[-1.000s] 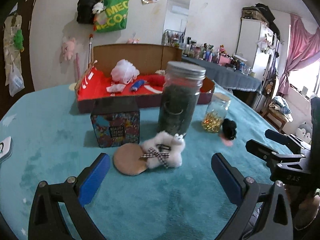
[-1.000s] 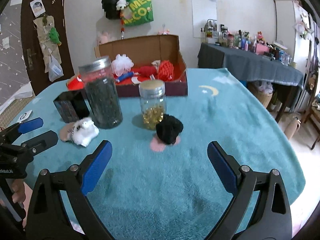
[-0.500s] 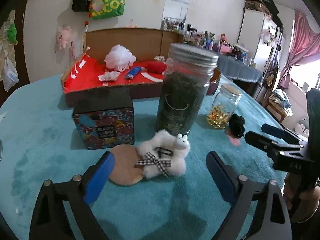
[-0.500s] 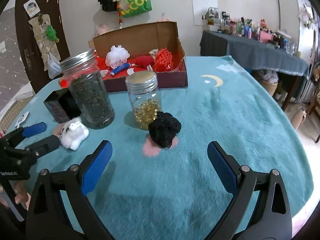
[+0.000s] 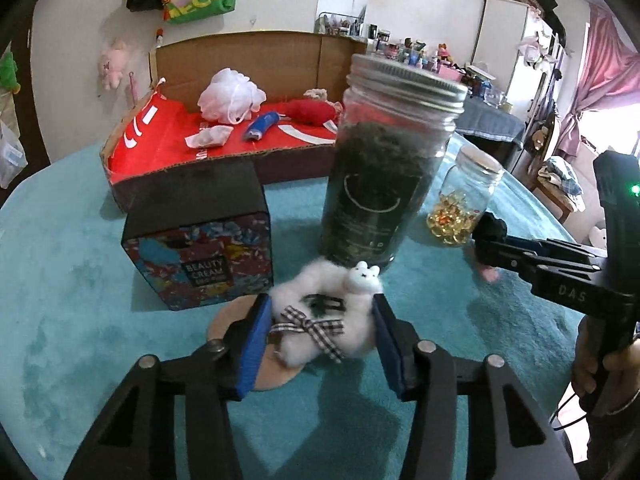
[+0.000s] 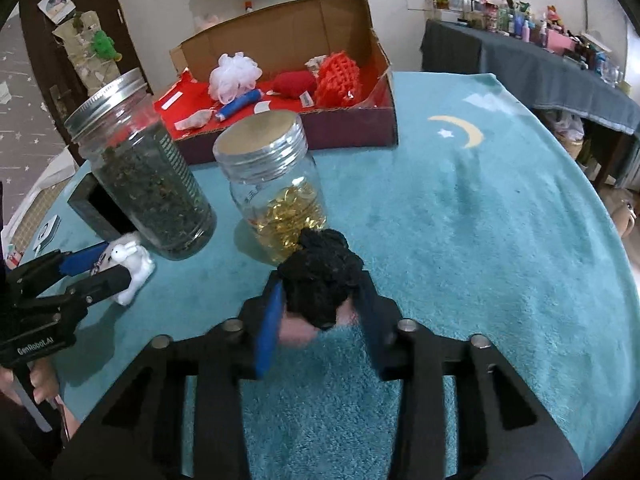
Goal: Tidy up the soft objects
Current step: 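Grasp the white bunny plush with the left gripper while the right grasps the black scrunchie, then carry the white bunny plush and black scrunchie with both grippers into the box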
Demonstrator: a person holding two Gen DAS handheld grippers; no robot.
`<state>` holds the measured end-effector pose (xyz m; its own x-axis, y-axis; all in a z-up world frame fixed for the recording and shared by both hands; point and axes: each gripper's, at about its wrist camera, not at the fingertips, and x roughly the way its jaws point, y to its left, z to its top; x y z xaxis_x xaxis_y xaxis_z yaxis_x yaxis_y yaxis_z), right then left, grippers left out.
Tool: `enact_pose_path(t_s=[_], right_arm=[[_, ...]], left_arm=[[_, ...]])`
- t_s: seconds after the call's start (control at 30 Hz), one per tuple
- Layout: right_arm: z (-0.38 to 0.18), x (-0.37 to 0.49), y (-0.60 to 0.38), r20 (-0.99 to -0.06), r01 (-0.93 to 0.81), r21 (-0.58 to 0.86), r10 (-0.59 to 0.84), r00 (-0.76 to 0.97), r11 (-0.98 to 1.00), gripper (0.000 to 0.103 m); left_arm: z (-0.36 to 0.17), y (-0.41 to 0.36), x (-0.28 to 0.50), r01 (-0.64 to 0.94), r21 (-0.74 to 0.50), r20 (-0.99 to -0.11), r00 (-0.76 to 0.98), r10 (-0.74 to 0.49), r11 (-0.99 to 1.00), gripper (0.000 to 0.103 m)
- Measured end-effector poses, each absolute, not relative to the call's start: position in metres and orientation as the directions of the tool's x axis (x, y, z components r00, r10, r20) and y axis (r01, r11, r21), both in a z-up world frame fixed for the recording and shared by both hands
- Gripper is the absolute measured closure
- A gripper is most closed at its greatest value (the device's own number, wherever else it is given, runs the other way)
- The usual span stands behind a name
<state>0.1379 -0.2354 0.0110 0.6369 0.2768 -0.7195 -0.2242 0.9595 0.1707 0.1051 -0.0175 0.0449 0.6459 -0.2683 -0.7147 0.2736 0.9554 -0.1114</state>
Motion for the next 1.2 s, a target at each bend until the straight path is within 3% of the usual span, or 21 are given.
enact_pose_path(t_s=[0.73, 1.2], right_arm=[[0.041, 0.100, -0.192, -0.659, -0.389, 0.198, 0.416, 0.626, 0.900, 0.073], [0.036, 0.101, -0.187, -0.673, -0.400, 0.186, 0.413, 0.614, 0.897, 0.073]], left_arm=[[0.073, -0.026, 0.097, 0.368, -0.119, -0.668, 0.658, -0.348, 0.922, 0.054], [0.068, -0.027, 0.097, 0.375, -0.143, -0.677, 0.638, -0.367, 0.916, 0.054]])
